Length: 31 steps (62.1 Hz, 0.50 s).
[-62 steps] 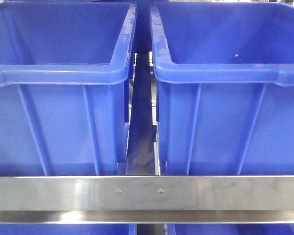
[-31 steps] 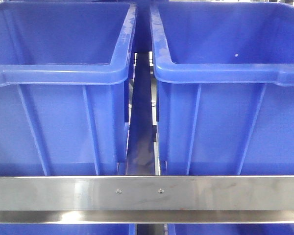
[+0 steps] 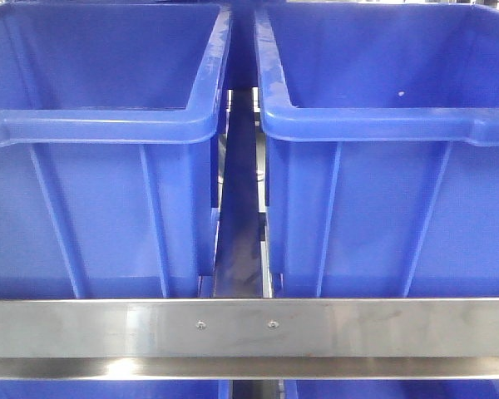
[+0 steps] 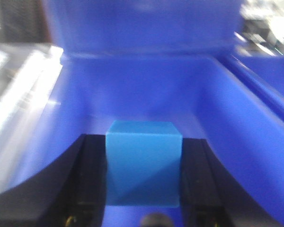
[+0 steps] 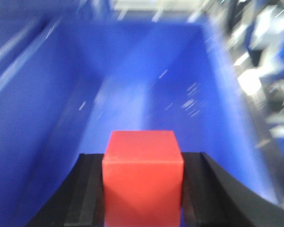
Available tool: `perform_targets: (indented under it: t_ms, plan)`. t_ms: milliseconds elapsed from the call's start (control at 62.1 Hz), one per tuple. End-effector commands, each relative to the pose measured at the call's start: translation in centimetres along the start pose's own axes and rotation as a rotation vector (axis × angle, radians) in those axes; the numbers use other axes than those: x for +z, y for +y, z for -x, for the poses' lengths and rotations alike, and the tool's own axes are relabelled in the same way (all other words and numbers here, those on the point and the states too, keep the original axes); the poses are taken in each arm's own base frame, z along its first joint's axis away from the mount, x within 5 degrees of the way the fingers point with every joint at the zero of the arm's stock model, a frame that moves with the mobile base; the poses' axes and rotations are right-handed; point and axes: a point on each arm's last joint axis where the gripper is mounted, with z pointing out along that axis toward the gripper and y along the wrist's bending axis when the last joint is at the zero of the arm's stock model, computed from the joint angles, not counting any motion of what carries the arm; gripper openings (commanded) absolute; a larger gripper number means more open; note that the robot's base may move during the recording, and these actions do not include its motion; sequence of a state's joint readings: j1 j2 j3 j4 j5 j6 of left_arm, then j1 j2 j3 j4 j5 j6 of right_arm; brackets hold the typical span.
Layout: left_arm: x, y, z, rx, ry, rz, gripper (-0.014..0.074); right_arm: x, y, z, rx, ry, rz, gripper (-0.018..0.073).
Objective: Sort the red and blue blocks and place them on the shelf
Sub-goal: 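Open both grippers to drop the cubes into the bins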
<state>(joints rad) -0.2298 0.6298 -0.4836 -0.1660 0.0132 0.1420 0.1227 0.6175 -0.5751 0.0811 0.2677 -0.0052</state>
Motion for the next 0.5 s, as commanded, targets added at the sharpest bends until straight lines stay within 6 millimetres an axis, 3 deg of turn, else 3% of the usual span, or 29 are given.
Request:
perform_targets:
  t_ms: [0, 274, 483]
  plan:
    - [1.9, -0.6, 2.4, 0.0, -0.082, -0.031, 0.0125, 1.4, 0.3, 2.7, -0.015, -0.103, 0.013, 0.0037]
    - [9.0, -1.6, 3.0, 0.006, -0.017, -0.047, 0.0125, 7.0, 0.3, 5.0, -0.031, -0.127, 0.001, 0.0044]
    - [13.2, -1.9, 2.6, 0.01, 0.045, -0.045, 0.0125, 9.3, 0.3, 4.5, -0.035, -0.095, -0.003, 0.0044]
